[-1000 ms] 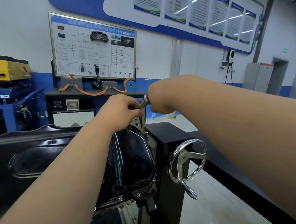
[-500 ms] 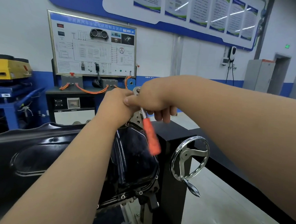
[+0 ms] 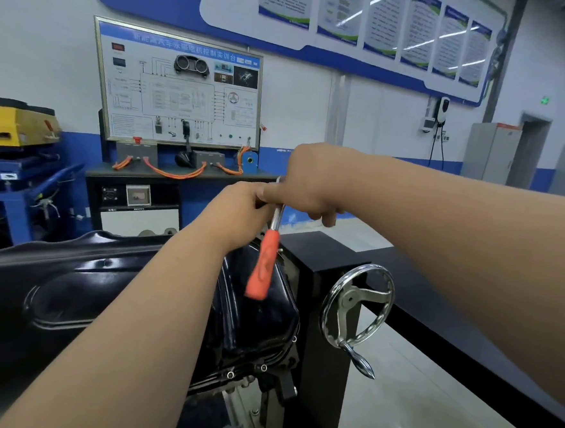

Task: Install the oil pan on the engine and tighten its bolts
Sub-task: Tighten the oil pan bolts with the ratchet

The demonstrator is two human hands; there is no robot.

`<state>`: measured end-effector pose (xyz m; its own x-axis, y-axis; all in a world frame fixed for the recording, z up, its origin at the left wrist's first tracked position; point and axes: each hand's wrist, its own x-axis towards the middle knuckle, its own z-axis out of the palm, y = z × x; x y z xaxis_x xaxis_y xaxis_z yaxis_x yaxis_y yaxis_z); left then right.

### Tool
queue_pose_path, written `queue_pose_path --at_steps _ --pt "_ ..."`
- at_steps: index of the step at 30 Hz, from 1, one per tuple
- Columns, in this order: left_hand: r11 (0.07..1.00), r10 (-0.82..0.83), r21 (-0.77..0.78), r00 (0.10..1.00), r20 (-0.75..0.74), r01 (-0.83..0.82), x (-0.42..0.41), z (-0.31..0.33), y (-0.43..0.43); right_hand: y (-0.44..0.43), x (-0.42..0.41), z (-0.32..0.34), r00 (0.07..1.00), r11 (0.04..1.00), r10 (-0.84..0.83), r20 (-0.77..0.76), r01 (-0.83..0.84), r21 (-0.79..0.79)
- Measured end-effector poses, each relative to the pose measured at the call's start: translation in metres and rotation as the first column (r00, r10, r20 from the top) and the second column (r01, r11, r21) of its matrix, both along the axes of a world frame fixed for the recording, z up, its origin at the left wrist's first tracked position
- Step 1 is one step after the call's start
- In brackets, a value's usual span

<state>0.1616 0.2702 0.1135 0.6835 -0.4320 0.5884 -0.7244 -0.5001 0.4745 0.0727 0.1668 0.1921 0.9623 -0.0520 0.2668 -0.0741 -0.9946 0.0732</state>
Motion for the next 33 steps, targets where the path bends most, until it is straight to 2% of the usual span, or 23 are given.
queue_pose_path --at_steps 2,6,9,11,13,15,18,21,23,26,29,31,33 --pt "0.999 0.015 -0.048 1.000 0.016 -0.014 0.001 0.001 0.001 0.001 0.001 0.000 1.000 1.000 0.009 0.007 -0.009 0.017" --pt "0.998 -0.030 -0.051 0.999 -0.020 0.029 0.003 -0.001 0.000 -0.002 0.001 0.000 0.985 0.948 0.068 0.159 -0.014 -0.318" --pt "0.998 -0.028 -0.049 0.998 -0.051 0.025 0.004 -0.001 0.000 -0.006 0.003 -0.001 0.969 0.893 0.129 0.209 -0.023 -0.449" --pt "0.998 0.022 -0.059 1.000 0.001 -0.022 0.003 0.000 0.001 -0.008 0.006 -0.003 0.954 0.889 0.170 0.248 -0.040 -0.455" --pt "0.991 0.062 -0.117 0.998 0.030 -0.058 0.002 0.001 0.003 -0.009 0.006 -0.004 0.957 0.934 0.139 0.254 -0.041 -0.354" --pt "0.984 0.082 -0.159 0.996 0.046 -0.073 0.003 0.002 0.003 -0.010 0.006 -0.006 0.979 0.974 0.069 0.194 -0.024 -0.225" --pt "0.990 0.095 -0.107 0.994 0.062 -0.088 0.004 -0.001 0.000 -0.009 0.007 -0.010 0.992 0.990 0.048 0.115 -0.033 -0.135" --pt "0.994 0.061 -0.092 0.997 0.048 -0.056 0.003 -0.004 -0.003 -0.009 0.005 -0.010 0.997 0.959 0.047 0.060 -0.028 -0.282" --pt "0.992 0.039 -0.121 0.998 0.054 -0.032 0.002 -0.004 -0.004 -0.011 0.002 -0.006 0.994 0.911 0.072 0.085 -0.031 -0.411" --pt "0.993 0.032 -0.114 0.999 0.030 -0.029 0.003 -0.001 -0.002 -0.014 0.001 -0.004 0.969 0.788 0.175 0.175 -0.031 -0.614" --pt "0.995 0.016 -0.098 1.000 0.014 -0.015 0.003 -0.001 0.000 -0.015 0.004 -0.006 0.936 0.676 0.312 0.162 -0.098 -0.730" --pt "0.996 0.025 -0.091 0.999 0.028 -0.023 0.002 -0.001 0.001 -0.018 0.003 -0.004 0.937 0.702 0.303 0.175 -0.095 -0.706" --pt "0.993 0.033 -0.114 0.999 0.034 -0.029 0.000 0.000 0.000 -0.020 0.004 -0.004 0.953 0.802 0.233 0.194 -0.075 -0.592"
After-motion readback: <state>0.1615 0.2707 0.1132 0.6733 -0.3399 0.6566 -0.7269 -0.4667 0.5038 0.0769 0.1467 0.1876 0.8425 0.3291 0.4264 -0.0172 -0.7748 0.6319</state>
